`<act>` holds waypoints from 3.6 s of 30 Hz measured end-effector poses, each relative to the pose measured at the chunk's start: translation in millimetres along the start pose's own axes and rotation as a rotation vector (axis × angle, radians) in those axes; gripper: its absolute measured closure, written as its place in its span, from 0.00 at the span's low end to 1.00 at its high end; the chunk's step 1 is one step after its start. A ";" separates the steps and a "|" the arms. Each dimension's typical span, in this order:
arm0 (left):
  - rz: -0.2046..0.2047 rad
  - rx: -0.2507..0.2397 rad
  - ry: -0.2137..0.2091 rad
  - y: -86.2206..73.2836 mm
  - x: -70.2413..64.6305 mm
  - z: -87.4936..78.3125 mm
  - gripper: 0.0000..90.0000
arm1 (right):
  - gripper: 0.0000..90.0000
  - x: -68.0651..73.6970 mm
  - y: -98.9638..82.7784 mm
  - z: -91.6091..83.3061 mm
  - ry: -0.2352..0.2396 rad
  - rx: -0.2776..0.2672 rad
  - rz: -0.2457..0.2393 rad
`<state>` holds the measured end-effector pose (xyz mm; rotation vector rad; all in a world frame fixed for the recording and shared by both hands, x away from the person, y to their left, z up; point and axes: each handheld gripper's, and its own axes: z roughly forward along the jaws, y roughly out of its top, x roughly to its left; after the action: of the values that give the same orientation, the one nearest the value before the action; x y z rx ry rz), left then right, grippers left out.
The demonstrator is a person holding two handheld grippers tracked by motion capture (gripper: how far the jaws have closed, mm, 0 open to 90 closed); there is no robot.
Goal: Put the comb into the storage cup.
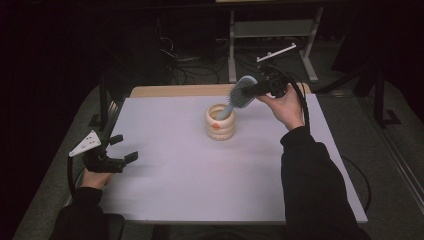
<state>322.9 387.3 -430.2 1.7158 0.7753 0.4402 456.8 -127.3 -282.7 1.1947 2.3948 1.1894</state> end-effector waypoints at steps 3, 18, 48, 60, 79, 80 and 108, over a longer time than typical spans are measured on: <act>0.000 0.003 0.002 -0.6 -0.6 -1.2 0.00 | 0.62 0.3 -1.0 4.0 0.001 0.006 -0.003; 0.006 0.000 -0.010 0.1 -4.5 -0.9 0.00 | 0.61 2.8 -3.0 25.7 0.007 0.033 0.006; 0.012 0.009 -0.008 -0.1 -4.8 0.9 0.00 | 0.49 -0.7 -6.9 41.9 0.037 0.021 0.083; 0.010 0.022 -0.010 -0.6 -5.3 2.2 0.00 | 0.12 -5.2 -8.4 36.6 -0.001 0.020 0.107; 0.004 0.029 -0.015 -1.3 -5.5 3.2 0.00 | 0.00 -6.6 -27.9 26.7 -0.012 0.028 0.018; 0.006 0.031 -0.014 -1.3 -5.5 3.2 0.00 | 0.00 -6.8 -29.0 25.6 -0.011 0.023 0.016; -0.042 0.003 -0.043 -0.4 -5.2 4.2 0.00 | 0.00 -25.1 -60.9 -7.4 0.026 -0.104 -0.011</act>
<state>321.8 380.8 -431.3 1.7029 0.7802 0.3724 434.5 -171.2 -327.1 1.1401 2.3229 1.3170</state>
